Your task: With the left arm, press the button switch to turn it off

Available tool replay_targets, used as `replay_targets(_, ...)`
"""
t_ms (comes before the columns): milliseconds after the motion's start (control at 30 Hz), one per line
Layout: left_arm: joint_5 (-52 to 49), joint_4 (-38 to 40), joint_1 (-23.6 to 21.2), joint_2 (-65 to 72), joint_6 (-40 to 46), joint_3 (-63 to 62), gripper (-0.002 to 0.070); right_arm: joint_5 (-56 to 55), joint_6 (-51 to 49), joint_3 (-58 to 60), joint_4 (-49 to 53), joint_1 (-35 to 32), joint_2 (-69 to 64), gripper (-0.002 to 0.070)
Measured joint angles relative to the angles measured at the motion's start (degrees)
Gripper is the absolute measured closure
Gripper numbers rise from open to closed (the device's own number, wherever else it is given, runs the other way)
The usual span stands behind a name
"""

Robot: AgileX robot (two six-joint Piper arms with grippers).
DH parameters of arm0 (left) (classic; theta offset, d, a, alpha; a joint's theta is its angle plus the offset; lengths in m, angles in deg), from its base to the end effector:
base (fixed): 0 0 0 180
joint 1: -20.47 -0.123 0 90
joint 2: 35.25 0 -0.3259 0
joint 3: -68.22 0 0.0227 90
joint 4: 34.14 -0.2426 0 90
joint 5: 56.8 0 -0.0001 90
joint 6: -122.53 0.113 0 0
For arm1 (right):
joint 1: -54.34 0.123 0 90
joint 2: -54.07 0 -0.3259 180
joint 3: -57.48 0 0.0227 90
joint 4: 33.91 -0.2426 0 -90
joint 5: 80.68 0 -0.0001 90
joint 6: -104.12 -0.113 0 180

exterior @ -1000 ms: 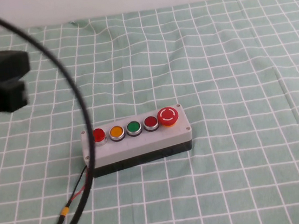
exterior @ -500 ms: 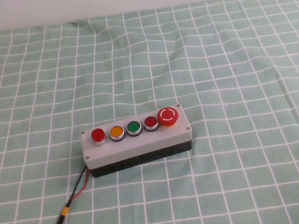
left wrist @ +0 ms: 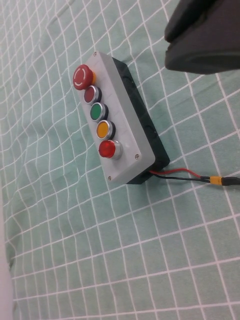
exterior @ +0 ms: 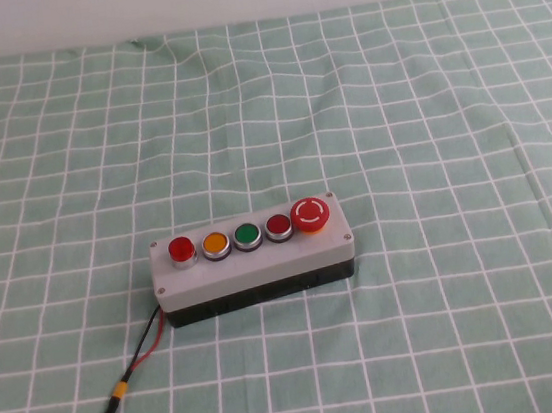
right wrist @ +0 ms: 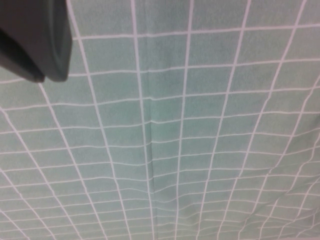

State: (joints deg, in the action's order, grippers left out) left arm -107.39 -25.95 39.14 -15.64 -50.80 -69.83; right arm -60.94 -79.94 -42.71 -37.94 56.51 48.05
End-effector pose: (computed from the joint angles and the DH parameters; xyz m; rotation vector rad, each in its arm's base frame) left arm -0.0043 -0.0117 0.3260 0.4146 1.9180 -0.3056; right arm 0.0249 0.0036 0.1671 0.0748 1.8426 0.1443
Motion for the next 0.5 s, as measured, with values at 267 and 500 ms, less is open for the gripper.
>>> replay_targets(267,-0.08,0.00,0.00,0.00,-0.09,0.00,0.0677,0.00,0.00,0.00,0.00,0.00,0.00,0.0694)
replay_targets(500,0.22,-0.08,0.00,0.00,-0.09,0.00,0.0677,0.00,0.00,0.00,0.00,0.00,0.00,0.0694)
